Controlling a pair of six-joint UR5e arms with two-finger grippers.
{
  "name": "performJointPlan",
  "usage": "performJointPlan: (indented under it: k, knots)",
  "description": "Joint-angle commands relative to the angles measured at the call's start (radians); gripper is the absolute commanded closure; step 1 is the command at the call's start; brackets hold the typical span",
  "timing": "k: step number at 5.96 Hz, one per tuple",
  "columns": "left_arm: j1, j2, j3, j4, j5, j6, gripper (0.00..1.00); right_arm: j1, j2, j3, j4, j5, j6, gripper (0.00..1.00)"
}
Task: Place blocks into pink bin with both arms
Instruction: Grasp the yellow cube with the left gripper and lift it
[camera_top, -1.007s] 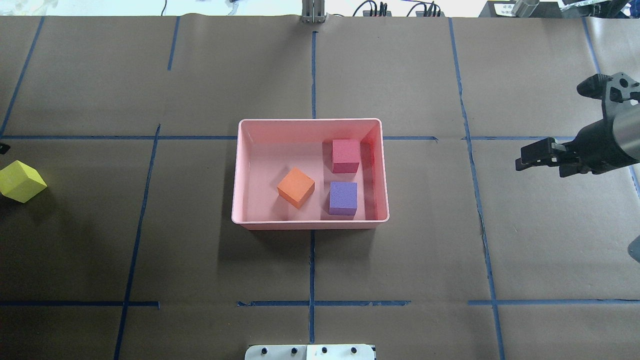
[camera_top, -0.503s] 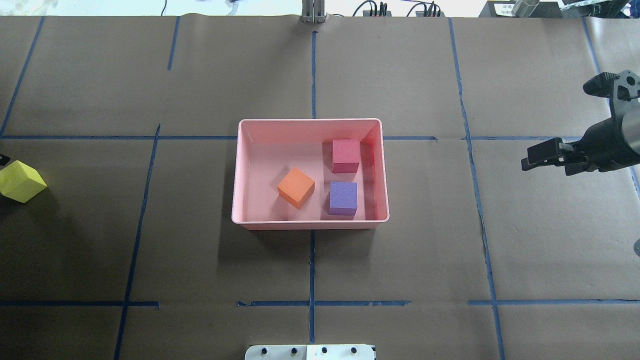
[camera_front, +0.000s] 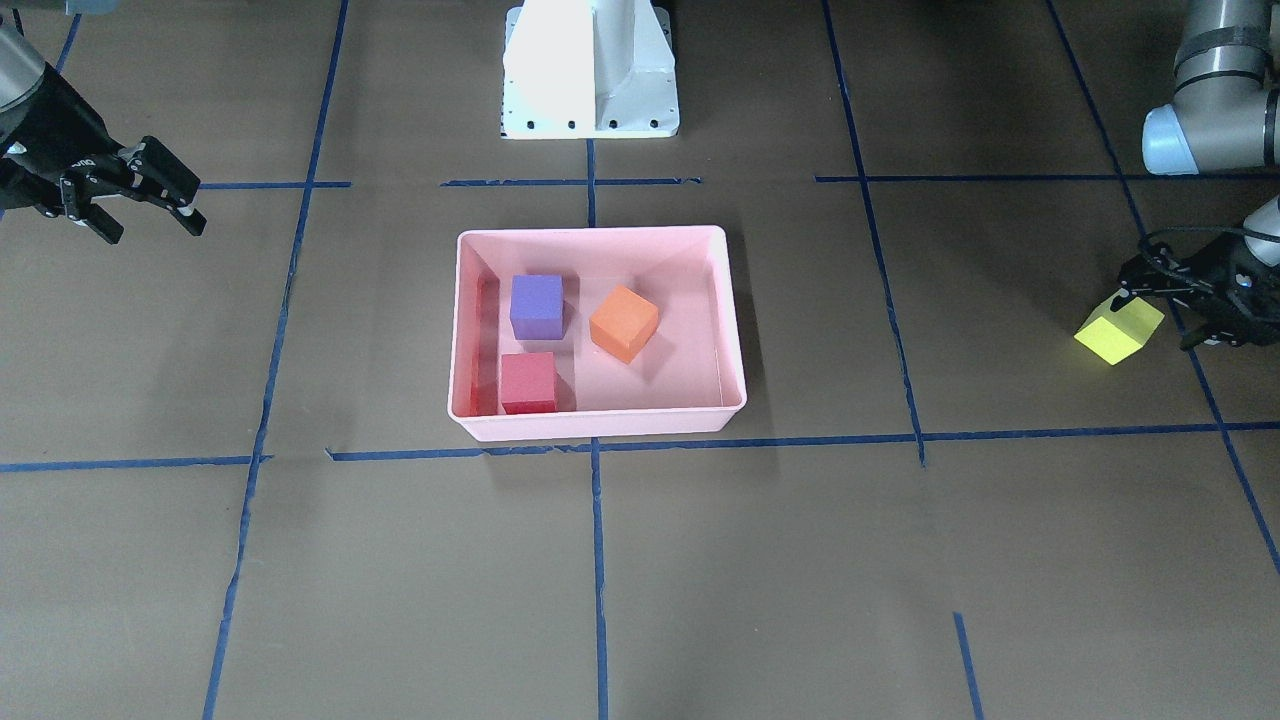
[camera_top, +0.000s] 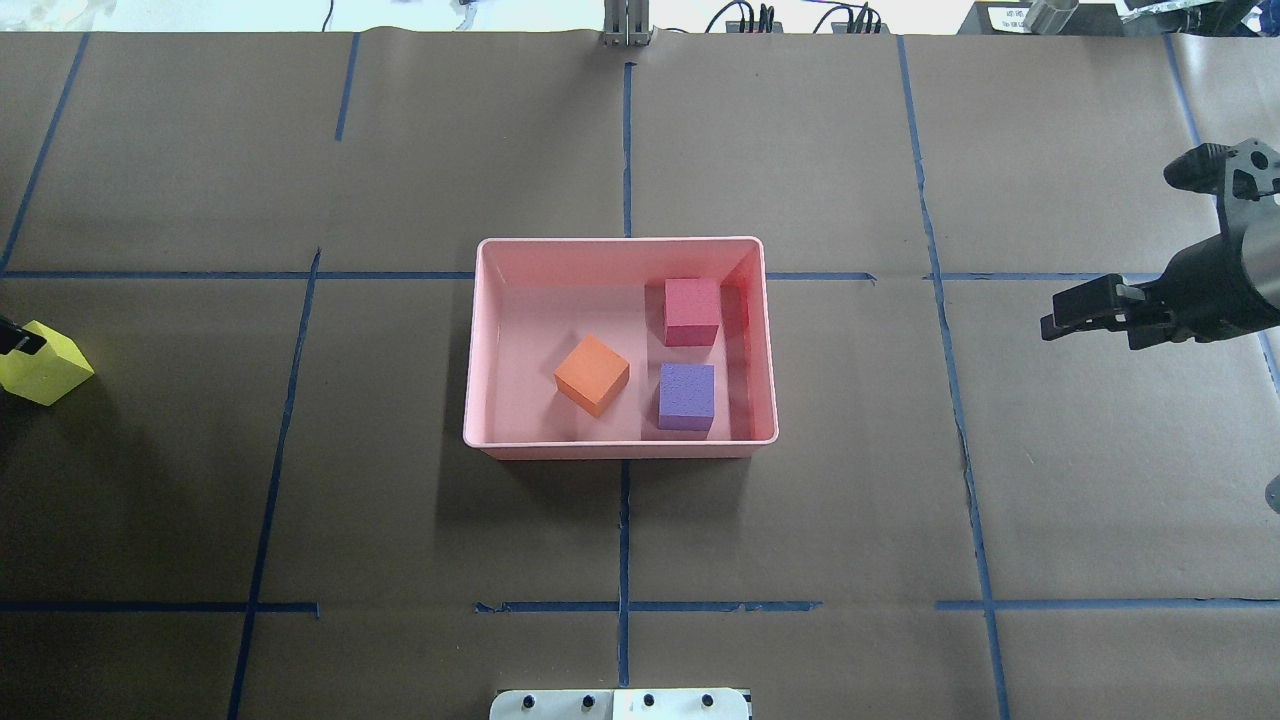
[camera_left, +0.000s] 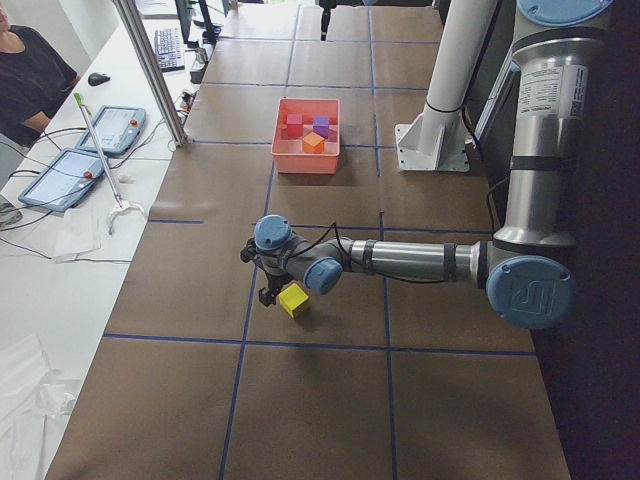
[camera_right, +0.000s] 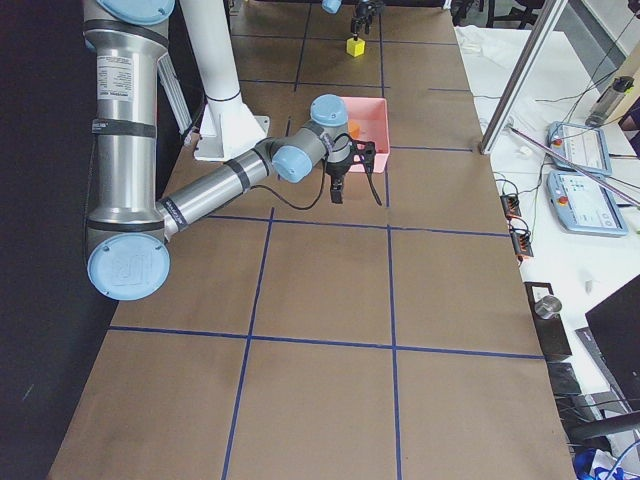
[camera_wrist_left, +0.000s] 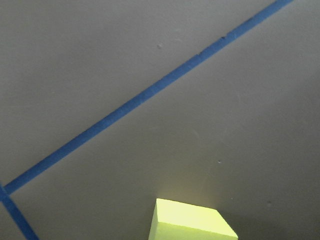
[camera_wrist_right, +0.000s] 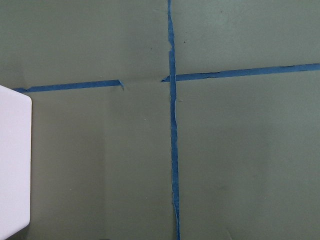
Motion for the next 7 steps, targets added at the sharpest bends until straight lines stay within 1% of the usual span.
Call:
performJointPlan:
  k: [1, 4, 5, 6, 7]
  knots:
    - [0.026, 0.000, 0.090, -0.129, 0.003, -0.008, 0.01, 0.000, 0.001, 0.004, 0.000, 0.001, 0.000, 0.00]
    - [0.048, -0.002, 0.104, -0.129, 0.003, -0.008, 0.01, 0.000, 0.002, 0.005, 0.000, 0.001, 0.000, 0.00]
    - [0.060, -0.005, 0.123, -0.129, 0.003, -0.006, 0.05, -0.002, 0.002, 0.002, 0.000, 0.001, 0.000, 0.00]
    - [0.060, -0.007, 0.115, -0.128, -0.004, -0.030, 0.61, -0.002, 0.002, 0.000, 0.000, 0.001, 0.000, 0.00]
    - [0.060, -0.014, 0.097, -0.129, -0.012, -0.101, 0.92, -0.002, 0.002, 0.000, 0.000, 0.001, 0.000, 0.00]
